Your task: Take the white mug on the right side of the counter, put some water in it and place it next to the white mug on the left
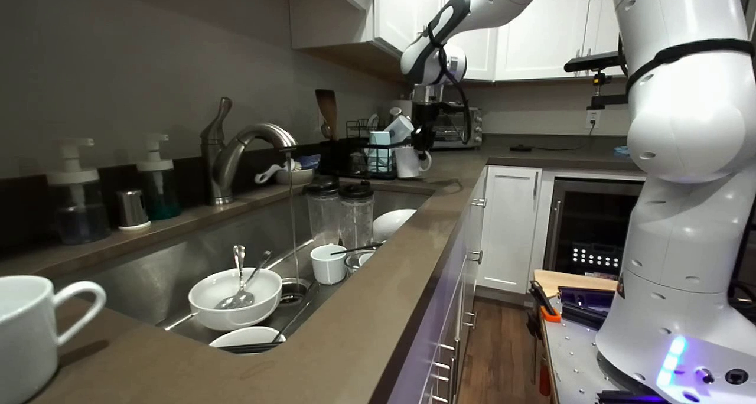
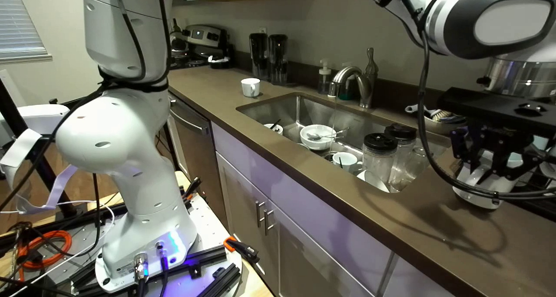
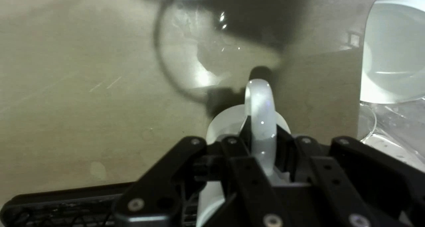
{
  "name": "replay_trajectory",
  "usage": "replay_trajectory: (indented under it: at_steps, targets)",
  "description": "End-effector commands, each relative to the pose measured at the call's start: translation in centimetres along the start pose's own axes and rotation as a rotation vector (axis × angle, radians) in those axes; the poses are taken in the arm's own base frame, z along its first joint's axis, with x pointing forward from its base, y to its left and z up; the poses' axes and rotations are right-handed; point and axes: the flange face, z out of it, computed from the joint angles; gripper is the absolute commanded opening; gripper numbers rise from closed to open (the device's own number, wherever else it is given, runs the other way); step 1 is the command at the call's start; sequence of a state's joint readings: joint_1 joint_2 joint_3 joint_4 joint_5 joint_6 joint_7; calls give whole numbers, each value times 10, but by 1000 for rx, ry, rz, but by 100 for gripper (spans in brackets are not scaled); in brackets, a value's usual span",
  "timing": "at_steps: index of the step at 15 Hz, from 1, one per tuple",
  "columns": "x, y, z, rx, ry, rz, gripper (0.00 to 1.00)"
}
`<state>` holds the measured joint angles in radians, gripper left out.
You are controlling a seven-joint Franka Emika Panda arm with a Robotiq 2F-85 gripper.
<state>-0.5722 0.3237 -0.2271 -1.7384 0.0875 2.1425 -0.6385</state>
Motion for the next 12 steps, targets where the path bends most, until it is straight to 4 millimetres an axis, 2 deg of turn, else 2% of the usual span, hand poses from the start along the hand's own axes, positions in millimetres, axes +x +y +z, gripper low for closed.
replay_trajectory:
  at_steps: [1,12]
  targets:
    - [-9,-18,-15,-30,10,-5,6]
    - [-1,-74,-27,-38,7,-28,6]
